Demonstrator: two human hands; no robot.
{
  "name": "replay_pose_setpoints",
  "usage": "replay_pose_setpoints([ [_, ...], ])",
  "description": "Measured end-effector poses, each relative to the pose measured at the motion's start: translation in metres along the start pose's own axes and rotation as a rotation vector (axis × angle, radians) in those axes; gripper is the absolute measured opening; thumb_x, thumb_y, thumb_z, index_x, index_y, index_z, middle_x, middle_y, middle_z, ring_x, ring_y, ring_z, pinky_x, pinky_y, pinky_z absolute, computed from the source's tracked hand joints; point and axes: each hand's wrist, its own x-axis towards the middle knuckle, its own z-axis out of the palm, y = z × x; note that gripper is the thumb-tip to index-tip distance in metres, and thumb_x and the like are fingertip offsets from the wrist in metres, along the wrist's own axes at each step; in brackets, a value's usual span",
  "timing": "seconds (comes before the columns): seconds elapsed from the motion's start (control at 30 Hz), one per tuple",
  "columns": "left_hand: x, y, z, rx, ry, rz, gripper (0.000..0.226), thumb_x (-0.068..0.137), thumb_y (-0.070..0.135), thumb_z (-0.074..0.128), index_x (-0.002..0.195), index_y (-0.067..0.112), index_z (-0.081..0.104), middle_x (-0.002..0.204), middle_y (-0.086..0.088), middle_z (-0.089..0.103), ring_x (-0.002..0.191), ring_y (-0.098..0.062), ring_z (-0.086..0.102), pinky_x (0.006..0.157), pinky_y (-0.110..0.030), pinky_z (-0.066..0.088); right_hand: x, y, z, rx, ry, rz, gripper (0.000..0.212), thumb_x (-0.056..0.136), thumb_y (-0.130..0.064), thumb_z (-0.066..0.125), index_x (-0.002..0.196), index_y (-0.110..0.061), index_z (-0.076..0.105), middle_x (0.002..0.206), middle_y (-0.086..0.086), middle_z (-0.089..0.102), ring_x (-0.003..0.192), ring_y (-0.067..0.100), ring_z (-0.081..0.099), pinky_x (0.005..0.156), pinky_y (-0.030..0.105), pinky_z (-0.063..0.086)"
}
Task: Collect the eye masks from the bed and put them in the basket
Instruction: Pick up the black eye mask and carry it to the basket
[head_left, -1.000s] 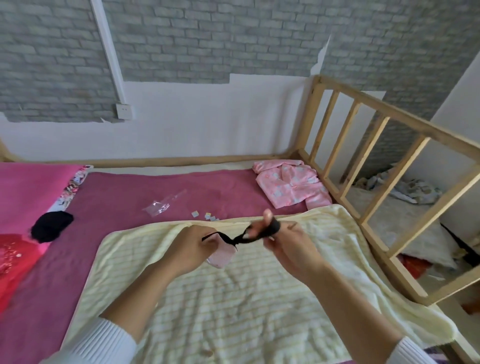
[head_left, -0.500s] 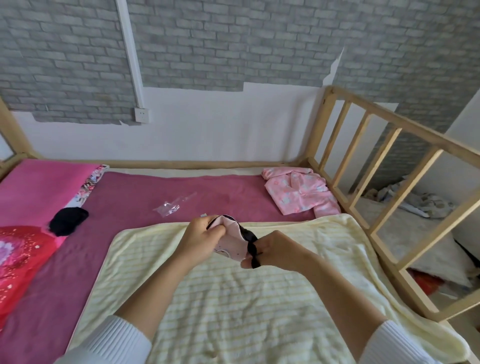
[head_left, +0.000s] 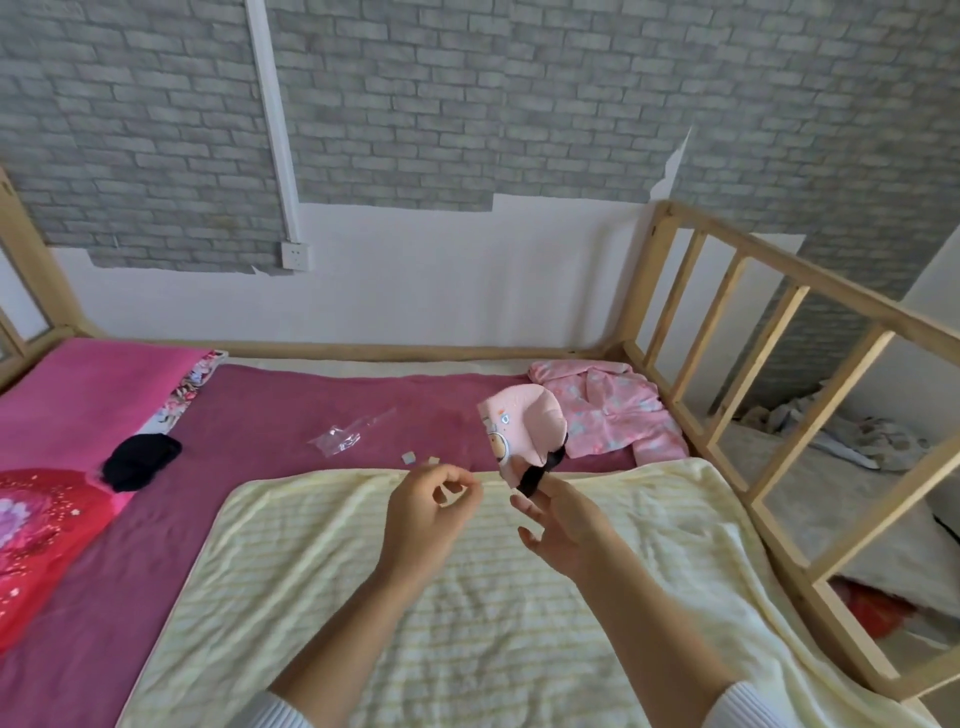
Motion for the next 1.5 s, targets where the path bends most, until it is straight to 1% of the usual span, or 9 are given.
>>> replay_pose_setpoints([
  [0.2,-0.008,0.006,0.023,0.115,-0.007,0.051,0.022,0.076,0.032,0.077,0.098,0.03,0.078,0.067,0.013,0.052,0.061,-0.001,0.051,0.058,-0.009,0.037,0.001,0.007,0.014,0.079,-0.068,0.037,0.017,0.081,-0.035,0.068,0.094,-0.026,0.069,0.096,-0.012,0.066,0.094,0.01,0.055,0.079,0.032,0.036],
  [0.47,-0.017,0.003,0.016,0.137,0.1,0.009,0.009,0.082,0.022,0.073,0.08,0.014,0.074,0.061,0.008,0.038,0.055,-0.008,0.038,0.054,-0.018,0.03,0.003,0.016,0.026,0.05,-0.183,0.108,0.017,0.083,-0.035,0.066,0.095,-0.022,0.068,0.089,-0.012,0.069,0.092,0.006,0.056,0.084,0.031,0.033],
  [0.87,-0.08,-0.036,-0.098,0.37,0.329,-0.137,0.011,0.088,0.009,0.062,0.08,0.016,0.058,0.077,0.003,0.05,0.063,-0.005,0.045,0.061,-0.014,0.034,0.013,0.056,0.072,-0.509,-0.505,0.205,0.014,0.074,-0.032,0.067,0.074,-0.022,0.078,0.081,-0.002,0.077,0.083,0.012,0.057,0.077,0.032,0.034],
  [1.0,-0.119,-0.055,-0.147,0.26,0.507,-0.3,0.006,0.092,0.008,0.057,0.088,0.011,0.06,0.082,-0.002,0.065,0.072,-0.017,0.061,0.065,-0.027,0.047,-0.012,0.096,0.126,-0.639,-0.671,0.194,0.021,0.076,-0.037,0.069,0.082,-0.019,0.078,0.085,-0.001,0.078,0.08,0.011,0.057,0.076,0.031,0.036],
  [1.13,-0.162,-0.066,-0.206,-0.207,0.707,-0.501,0.008,0.096,0.02,0.053,0.091,0.02,0.06,0.078,-0.001,0.076,0.063,-0.009,0.073,0.053,-0.022,0.053,-0.051,0.148,0.192,-0.731,-0.736,0.161,0.026,0.08,-0.04,0.066,0.084,-0.017,0.077,0.083,-0.003,0.077,0.078,0.012,0.057,0.078,0.032,0.036],
  [1.3,-0.221,-0.083,-0.307,-0.325,0.916,-0.536,0.007,0.088,0.025,0.063,0.083,0.03,0.063,0.082,-0.002,0.069,0.064,-0.012,0.069,0.049,-0.028,0.058,-0.11,0.229,0.28,-0.882,-0.817,0.097,0.023,0.077,-0.035,0.068,0.088,-0.015,0.074,0.081,0.001,0.074,0.071,0.012,0.059,0.074,0.032,0.037],
  [1.37,-0.254,-0.091,-0.358,-0.22,0.98,-0.587,0.009,0.084,0.023,0.064,0.077,0.028,0.061,0.078,-0.003,0.064,0.07,-0.019,0.067,0.062,-0.047,0.061,-0.136,0.265,0.319,-0.933,-0.842,0.046,0.026,0.076,-0.027,0.071,0.092,-0.007,0.075,0.075,0.004,0.071,0.063,0.012,0.057,0.064,0.028,0.038],
  [1.43,-0.291,-0.097,-0.407,-0.153,0.994,-0.626,0.008,0.084,0.019,0.064,0.079,0.024,0.062,0.079,-0.007,0.064,0.077,-0.026,0.062,0.079,-0.054,0.056,-0.16,0.303,0.36,-0.956,-0.806,-0.141,0.029,0.074,-0.02,0.074,0.094,0.0,0.071,0.071,0.004,0.061,0.057,0.012,0.05,0.052,0.022,0.034],
  [1.5,-0.33,-0.101,-0.452,-0.147,0.982,-0.628,0.006,0.085,0.013,0.066,0.091,0.013,0.068,0.081,-0.011,0.063,0.074,-0.024,0.059,0.073,-0.047,0.054,-0.188,0.335,0.399,-0.988,-0.836,-0.39,0.035,0.072,-0.017,0.076,0.105,-0.018,0.063,0.079,-0.003,0.061,0.065,0.013,0.054,0.051,0.016,0.038],
])
